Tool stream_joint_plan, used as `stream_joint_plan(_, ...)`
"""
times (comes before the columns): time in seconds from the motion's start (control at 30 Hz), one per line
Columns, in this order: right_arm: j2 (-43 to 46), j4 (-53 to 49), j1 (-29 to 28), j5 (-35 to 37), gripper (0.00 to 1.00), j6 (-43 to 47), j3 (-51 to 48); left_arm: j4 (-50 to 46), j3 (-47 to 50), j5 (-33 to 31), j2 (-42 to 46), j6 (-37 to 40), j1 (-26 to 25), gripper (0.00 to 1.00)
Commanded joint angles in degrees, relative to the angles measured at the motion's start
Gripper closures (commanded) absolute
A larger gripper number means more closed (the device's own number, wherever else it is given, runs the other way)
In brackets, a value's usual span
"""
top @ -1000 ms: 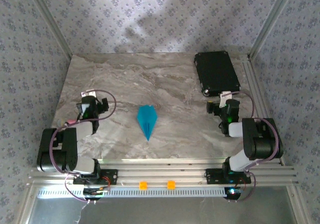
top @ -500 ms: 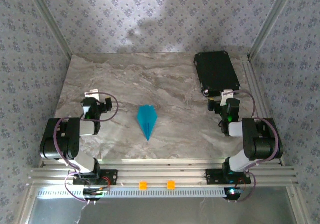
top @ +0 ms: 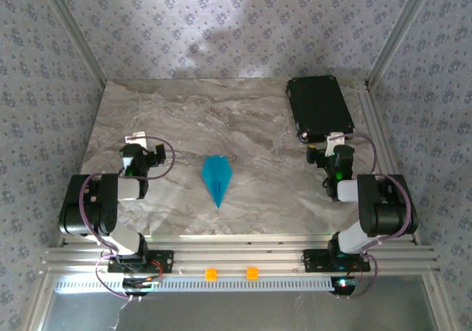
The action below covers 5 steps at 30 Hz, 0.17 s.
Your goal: Fold a paper plane with a square sheet of paper (pick it up from the middle)
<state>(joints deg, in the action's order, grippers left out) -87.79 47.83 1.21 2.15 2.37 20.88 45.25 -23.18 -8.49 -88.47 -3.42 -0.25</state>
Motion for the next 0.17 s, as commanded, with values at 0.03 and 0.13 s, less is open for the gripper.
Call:
stream_joint_plan(0.03, -0.2, 0.9, 0.1, 0.7, 0.01, -0.8, 1.0, 2.2, -0.1, 0.7, 0.6, 0.9, 0.4, 0.00)
stream_joint_plan(0.13, -0.2, 0.9, 0.1, 0.7, 0.01, -0.8, 1.0, 2.2, -0.1, 0.7, 0.6, 0.8, 0.4, 0.00)
